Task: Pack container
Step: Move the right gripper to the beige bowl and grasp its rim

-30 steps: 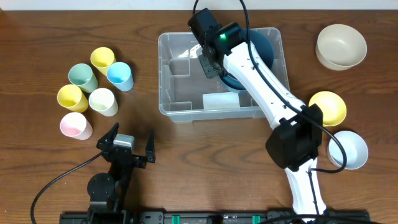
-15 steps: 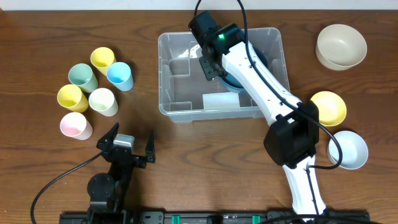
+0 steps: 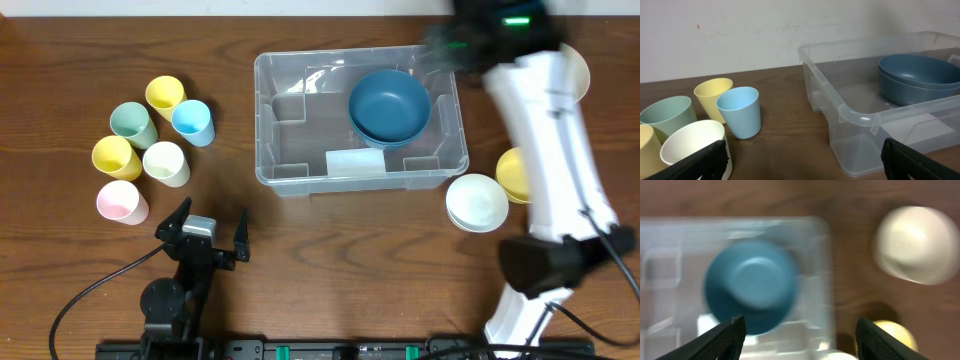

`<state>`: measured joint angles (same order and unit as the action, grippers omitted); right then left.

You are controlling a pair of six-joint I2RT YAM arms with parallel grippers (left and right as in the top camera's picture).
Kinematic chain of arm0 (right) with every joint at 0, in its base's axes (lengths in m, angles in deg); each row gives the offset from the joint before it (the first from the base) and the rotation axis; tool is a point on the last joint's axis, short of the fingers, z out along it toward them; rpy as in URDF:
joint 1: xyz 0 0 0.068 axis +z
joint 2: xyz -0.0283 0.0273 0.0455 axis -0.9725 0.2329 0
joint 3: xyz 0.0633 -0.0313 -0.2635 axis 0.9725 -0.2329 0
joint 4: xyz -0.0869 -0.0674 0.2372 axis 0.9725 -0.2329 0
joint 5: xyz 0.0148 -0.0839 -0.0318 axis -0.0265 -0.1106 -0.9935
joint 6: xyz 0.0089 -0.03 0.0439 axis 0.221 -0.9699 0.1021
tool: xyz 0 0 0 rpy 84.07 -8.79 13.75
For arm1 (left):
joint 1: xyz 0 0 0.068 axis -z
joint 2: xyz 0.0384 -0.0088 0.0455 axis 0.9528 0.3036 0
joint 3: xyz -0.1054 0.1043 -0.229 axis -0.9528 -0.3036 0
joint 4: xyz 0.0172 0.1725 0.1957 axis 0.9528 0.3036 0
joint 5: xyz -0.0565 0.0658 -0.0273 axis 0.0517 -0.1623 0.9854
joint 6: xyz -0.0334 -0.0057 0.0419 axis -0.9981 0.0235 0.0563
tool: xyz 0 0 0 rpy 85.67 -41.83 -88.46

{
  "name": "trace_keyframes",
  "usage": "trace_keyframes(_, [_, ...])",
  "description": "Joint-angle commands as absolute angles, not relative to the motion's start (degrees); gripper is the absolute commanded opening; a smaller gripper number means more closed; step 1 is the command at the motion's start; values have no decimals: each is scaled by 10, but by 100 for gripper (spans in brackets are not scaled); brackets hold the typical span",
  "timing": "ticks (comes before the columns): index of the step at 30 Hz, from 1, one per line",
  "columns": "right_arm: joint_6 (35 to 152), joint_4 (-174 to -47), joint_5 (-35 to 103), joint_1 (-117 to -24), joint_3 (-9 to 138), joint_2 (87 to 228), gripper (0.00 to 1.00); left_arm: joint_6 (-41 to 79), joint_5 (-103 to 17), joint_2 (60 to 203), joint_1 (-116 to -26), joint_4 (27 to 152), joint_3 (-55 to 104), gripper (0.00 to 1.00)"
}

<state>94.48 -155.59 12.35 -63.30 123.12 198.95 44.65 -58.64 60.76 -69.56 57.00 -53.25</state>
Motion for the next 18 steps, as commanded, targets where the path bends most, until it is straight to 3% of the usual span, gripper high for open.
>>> trace_keyframes(1, [1004,-1567,118,-700,1231,1993,72,444,-579,605,-698,577,-549,98])
trace_keyframes(8, [1079,-1565,122,-828,1220,2027,71,443,-579,605,-698,577,-549,98])
trace_keyframes(18, [1117,-1556,149,-938,1220,2118,70,443,-579,605,-698,577,-549,98])
